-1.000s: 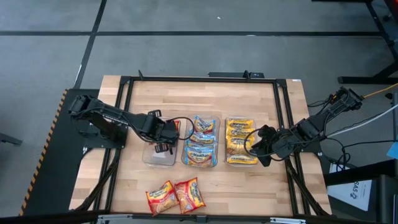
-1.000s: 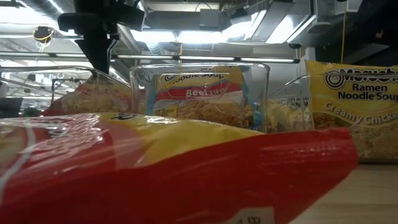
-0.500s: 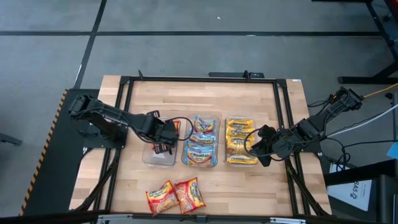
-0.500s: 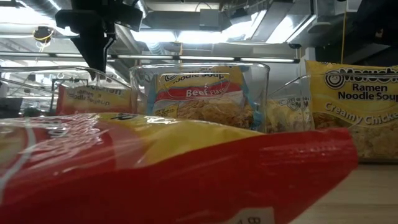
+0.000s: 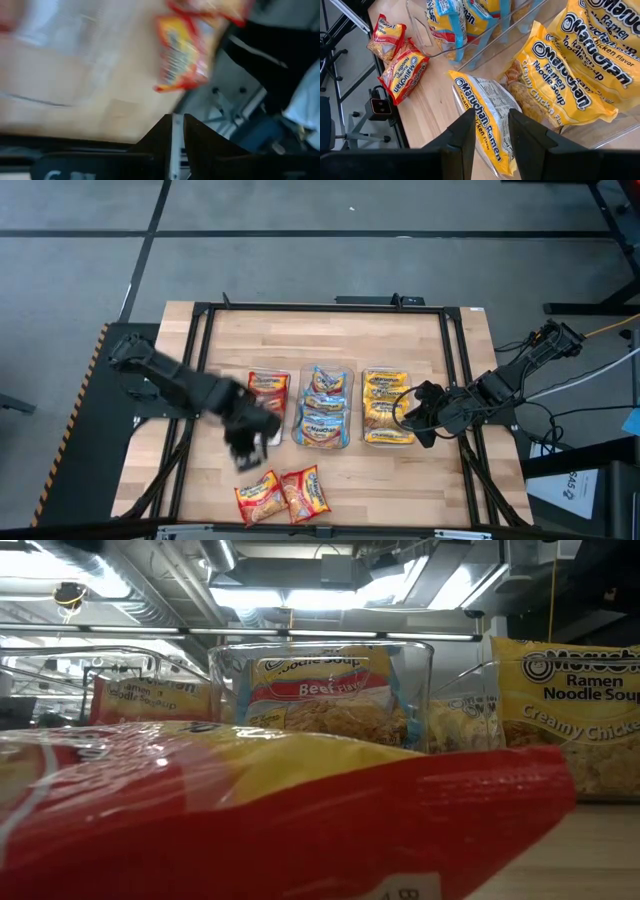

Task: Sort Maruchan noodles
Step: Put the red noodle pack into the left transparent bin

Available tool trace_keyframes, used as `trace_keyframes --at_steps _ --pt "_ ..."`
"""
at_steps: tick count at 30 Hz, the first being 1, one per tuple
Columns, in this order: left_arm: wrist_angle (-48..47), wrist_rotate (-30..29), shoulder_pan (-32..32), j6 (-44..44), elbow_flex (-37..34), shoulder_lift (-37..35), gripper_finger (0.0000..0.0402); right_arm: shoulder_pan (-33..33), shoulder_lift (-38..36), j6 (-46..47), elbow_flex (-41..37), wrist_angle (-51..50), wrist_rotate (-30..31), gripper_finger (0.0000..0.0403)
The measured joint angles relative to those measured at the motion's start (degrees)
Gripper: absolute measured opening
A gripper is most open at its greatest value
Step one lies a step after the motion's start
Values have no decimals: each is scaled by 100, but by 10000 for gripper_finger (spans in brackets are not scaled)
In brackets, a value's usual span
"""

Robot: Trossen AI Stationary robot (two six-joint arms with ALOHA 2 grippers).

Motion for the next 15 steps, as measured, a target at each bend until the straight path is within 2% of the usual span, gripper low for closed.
trace_keyframes --at_steps 2,3,7,9,11,15 --pt "409 -114 -575 -256 0 0 41 1 0 0 0 -2 2 115" --pt "627 -389 -872 -405 -5 5 41 0 0 0 0 0 5 115" --pt "1617 -2284 -1814 -1258 -140 242 41 0 1 0 0 0 42 115" --pt "2028 -2955 -2089 -1607 -157 398 41 0 2 0 0 2 37 115" --pt "2319 -3186 -2313 -1709 -174 658 43 0 2 0 -2 54 16 115" --pt "2255 -3009 -2471 -1908 -190 1258 58 1 2 0 -2 95 -125 115"
